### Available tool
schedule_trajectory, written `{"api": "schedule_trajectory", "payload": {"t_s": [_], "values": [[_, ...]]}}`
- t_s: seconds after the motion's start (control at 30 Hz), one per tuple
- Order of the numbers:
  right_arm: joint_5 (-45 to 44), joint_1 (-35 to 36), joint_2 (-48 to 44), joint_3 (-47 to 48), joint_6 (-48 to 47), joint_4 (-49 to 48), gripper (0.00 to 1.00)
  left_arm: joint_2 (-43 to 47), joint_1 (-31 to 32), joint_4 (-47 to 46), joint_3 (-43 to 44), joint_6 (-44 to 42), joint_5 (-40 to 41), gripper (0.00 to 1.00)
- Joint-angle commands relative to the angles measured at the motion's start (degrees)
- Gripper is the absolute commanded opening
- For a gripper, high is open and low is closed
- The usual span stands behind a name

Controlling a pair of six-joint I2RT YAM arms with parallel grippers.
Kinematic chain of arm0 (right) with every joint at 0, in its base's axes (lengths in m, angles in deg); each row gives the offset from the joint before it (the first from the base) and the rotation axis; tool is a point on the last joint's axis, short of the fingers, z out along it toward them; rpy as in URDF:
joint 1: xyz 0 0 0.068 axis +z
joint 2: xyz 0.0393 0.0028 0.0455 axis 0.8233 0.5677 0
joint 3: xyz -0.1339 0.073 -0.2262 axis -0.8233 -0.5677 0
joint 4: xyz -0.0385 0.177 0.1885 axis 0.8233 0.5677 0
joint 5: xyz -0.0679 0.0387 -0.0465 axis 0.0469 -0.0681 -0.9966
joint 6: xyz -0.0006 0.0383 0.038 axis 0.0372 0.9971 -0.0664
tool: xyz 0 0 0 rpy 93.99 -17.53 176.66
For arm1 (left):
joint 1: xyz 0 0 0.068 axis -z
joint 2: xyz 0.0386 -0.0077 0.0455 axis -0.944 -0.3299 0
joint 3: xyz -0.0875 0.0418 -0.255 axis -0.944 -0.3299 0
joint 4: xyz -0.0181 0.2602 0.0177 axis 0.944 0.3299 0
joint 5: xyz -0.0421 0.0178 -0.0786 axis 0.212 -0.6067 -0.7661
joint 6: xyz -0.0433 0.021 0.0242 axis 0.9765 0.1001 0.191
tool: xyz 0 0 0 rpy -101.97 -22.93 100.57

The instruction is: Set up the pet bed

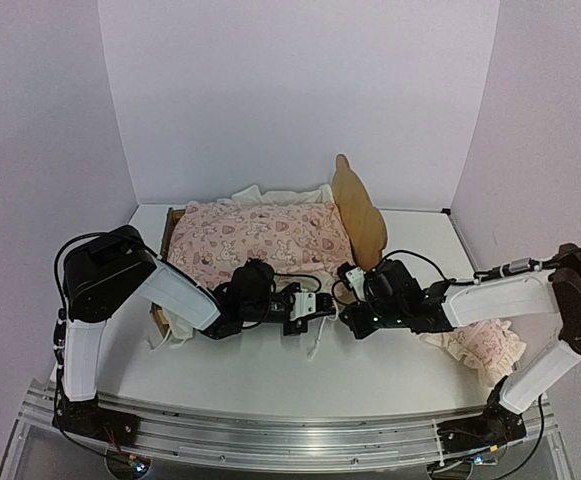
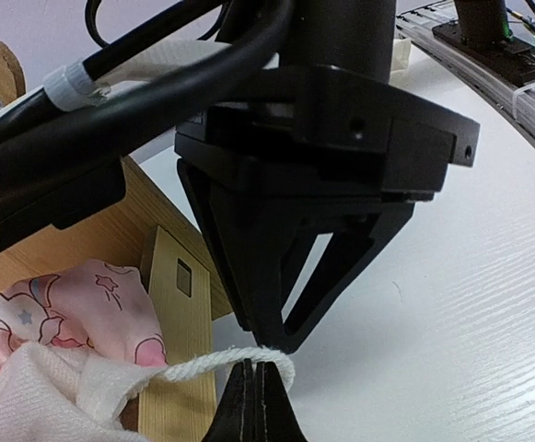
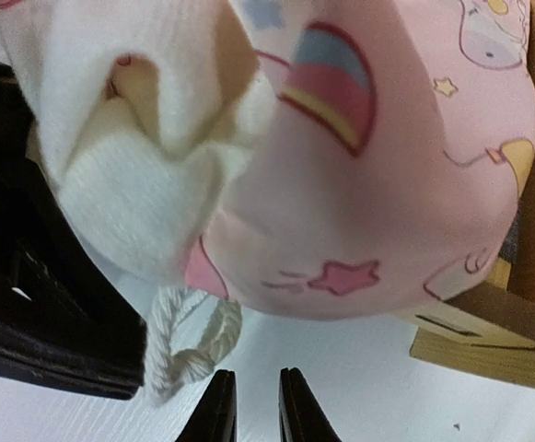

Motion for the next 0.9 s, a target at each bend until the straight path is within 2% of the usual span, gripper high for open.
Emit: {"api": "schedule_trajectory", "payload": {"t_s": [0.0,0.17,0.33,0.63,0.77,0.87], "values": [[-1.4,0.0,2.3,0.2,-3.7,-9.0,0.2,-2.5,-1.0,5.3,0.6,1.1,4.6,0.0],[2.0,0.0,3.9,0.5,-6.0,-12.6,0.23,-2.4,-1.0,5.8,1.2,2.5,5.9,0.0],[4.4,0.1,2.9,-1.0,-7.0,-14.6,0.31,-2.1,-1.5,7.4,2.1,5.1,8.5,0.0],[4.0,0.1,4.2,-3.1,-9.9,-24.8,0.35,-1.5,-2.5,9.4,3.4,8.5,7.6,0.0],[5.0,0.0,4.5,-3.7,-13.1,-27.3,0.35,-1.1,-3.5,13.2,4.8,13.9,6.7,0.0],[5.0,0.0,4.8,-5.4,-14.2,-31.4,0.35,-0.7,-4.8,18.2,6.5,21.6,1.8,0.0]]}}
